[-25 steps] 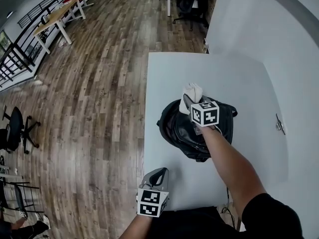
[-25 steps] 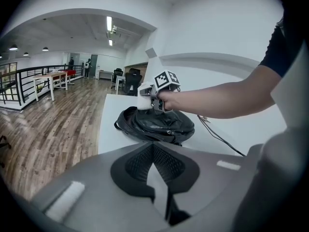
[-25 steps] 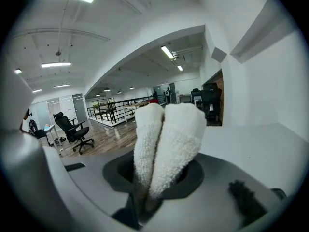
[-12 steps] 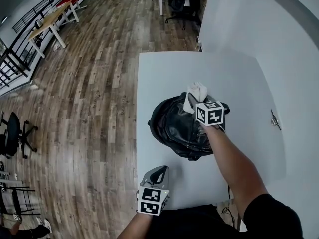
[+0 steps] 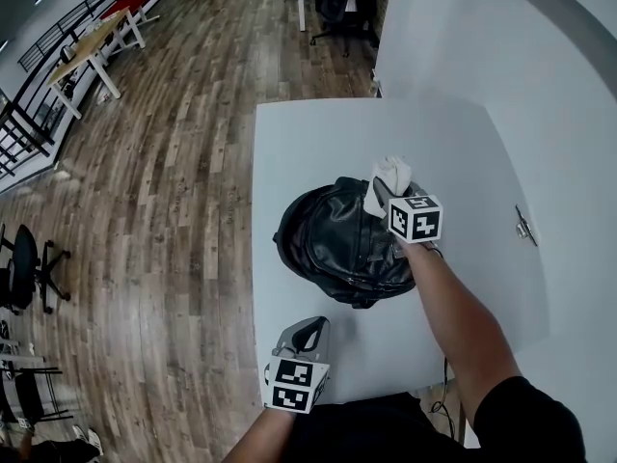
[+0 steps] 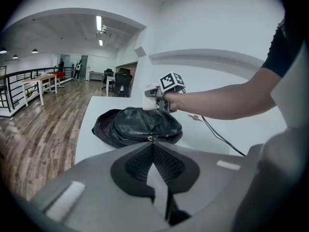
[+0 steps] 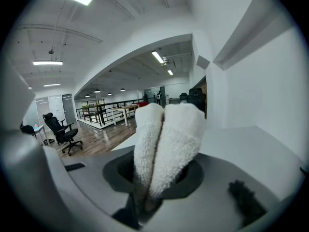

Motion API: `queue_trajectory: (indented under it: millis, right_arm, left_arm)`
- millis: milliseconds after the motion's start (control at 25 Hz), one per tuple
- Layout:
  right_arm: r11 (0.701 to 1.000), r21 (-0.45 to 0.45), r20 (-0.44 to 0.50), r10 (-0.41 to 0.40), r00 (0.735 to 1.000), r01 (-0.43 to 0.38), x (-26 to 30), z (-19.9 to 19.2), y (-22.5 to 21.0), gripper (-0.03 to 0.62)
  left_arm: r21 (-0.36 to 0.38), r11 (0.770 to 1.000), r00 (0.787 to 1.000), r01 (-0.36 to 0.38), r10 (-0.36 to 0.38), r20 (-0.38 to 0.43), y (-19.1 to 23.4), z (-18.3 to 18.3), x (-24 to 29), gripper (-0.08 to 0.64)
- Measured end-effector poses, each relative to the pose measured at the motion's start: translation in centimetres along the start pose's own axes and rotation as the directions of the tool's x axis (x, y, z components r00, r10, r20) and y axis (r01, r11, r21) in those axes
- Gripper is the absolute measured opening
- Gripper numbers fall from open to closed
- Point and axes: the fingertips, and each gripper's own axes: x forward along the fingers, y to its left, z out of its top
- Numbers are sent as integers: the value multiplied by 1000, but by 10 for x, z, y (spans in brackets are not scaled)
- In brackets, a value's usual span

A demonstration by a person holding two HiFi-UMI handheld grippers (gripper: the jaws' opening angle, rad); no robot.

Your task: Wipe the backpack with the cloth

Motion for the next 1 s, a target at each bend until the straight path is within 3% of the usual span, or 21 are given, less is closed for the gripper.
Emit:
queue_trajectory:
  millis: [1000]
  right_arm:
    - [981,49,35,-187,982,185,-86,-9,-106,98]
  left_arm:
    - [57,996,997,71,-70,-17,-36,10,16,8]
